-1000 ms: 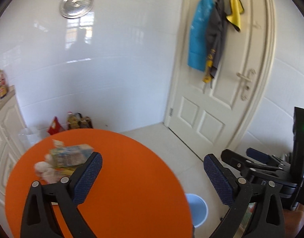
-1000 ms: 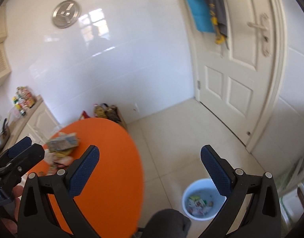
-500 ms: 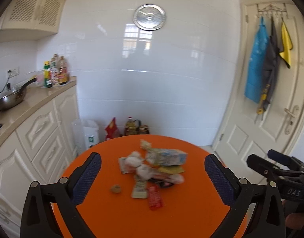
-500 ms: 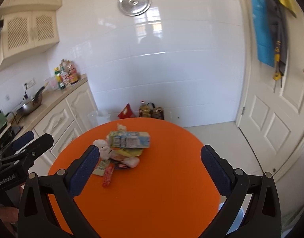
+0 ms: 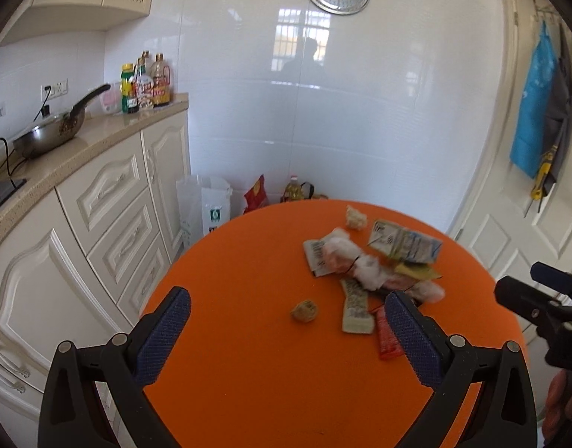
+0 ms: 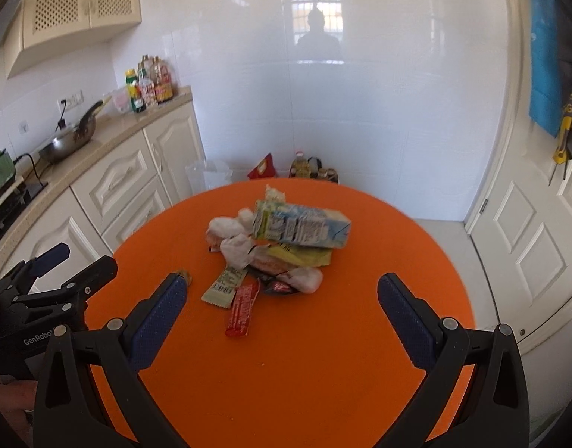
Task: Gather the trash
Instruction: 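Return both grippers to the remaining trash on the table, then grasp the brown lump with the left gripper while the right grasps the red wrapper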
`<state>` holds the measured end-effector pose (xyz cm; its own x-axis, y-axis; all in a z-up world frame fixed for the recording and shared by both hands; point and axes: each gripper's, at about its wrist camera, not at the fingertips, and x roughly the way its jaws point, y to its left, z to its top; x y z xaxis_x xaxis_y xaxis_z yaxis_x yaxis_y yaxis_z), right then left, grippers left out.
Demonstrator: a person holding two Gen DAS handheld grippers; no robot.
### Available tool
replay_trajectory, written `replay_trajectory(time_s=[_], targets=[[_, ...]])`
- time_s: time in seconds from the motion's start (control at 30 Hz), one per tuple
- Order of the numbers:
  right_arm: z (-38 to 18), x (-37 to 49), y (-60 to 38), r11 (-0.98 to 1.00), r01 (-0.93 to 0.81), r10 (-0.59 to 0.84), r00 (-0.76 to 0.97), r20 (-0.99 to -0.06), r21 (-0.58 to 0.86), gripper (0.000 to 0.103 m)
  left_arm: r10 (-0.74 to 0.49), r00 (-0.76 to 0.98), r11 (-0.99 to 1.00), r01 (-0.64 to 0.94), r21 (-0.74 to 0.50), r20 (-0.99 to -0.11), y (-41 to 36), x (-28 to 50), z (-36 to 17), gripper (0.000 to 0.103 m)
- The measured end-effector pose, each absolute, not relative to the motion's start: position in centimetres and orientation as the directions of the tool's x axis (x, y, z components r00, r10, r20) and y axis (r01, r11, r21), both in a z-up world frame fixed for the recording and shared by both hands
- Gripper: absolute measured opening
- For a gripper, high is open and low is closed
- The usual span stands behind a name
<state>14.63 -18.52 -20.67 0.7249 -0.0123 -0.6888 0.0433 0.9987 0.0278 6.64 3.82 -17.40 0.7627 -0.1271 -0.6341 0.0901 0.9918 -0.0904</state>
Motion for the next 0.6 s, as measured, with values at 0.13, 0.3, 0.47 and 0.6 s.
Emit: replay_trajectory(time_s=[0.13,0.3,0.47,0.6], targets=[[-24.2,17.0,-17.7,0.999,0.040,-0.002,0.665,-0.747,0.033,0.103,-0.119,0.719,0.993,0.097,-0.071,-0.684,3.2,12.6,-19.0,0.102],[-28.0,19.5,-17.3,0.997,0.051,0.014,0.591,-0.806,0.055,0.098,-0.092,0.644,0.996,0.073,-0.058,-0.760,1.7,18.3,-22.1,0.102],[-30.7,21.3,-17.4,0.996,0.056,0.025,0.534,-0.845,0.065,0.090,-0.098,0.589,0.994,0.101,-0.048,-0.802,-0.1,24.1,-24.5,0.102],[-31.7,22.2,-17.2,0.996,0.038,0.045,0.512,-0.858,0.076,0.084,-0.095,0.566,0.991,0.129,-0.026,-0.819,-1.8,27.4,-25.7,0.100]])
